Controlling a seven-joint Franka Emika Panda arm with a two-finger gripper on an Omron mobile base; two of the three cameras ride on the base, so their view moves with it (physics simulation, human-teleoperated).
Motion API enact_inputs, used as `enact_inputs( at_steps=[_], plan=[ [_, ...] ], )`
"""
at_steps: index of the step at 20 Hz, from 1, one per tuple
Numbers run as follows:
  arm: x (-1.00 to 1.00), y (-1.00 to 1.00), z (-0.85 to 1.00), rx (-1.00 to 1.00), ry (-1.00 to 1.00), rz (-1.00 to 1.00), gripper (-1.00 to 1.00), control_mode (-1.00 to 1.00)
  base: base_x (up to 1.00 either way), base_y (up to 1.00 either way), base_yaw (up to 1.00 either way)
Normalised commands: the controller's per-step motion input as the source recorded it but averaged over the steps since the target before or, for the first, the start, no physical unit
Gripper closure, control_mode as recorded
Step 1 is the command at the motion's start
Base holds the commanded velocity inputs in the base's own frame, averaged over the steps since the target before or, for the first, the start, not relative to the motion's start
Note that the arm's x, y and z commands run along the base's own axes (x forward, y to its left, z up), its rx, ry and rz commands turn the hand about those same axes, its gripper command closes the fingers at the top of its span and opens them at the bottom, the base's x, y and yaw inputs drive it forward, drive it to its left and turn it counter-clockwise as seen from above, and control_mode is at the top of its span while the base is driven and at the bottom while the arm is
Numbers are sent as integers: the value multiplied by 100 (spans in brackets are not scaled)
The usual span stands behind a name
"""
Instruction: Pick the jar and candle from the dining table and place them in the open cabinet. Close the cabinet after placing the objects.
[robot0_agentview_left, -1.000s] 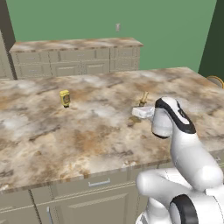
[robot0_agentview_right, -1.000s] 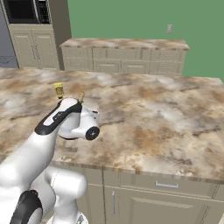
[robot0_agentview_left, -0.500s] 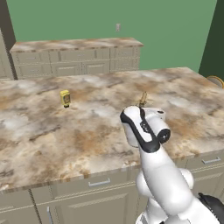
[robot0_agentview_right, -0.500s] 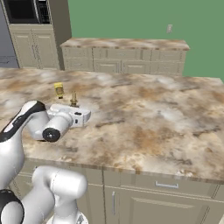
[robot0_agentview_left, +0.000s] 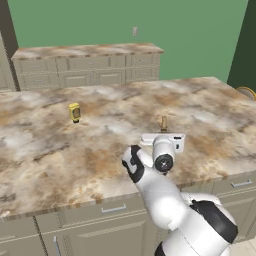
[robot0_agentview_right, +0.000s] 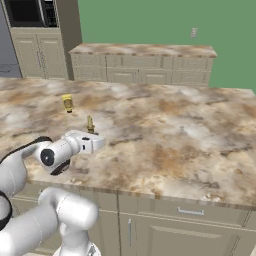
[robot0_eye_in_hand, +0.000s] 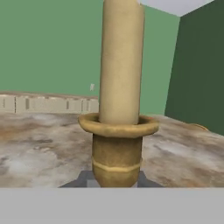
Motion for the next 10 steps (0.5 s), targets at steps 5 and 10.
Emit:
enact_inputs(
  at_steps=[5,10],
  plan=[
    [-3,0,44,0,10,0,100,-100,0,0,0],
    [-7,0,34,0,14,1,100,-100,0,0,0]
  ],
)
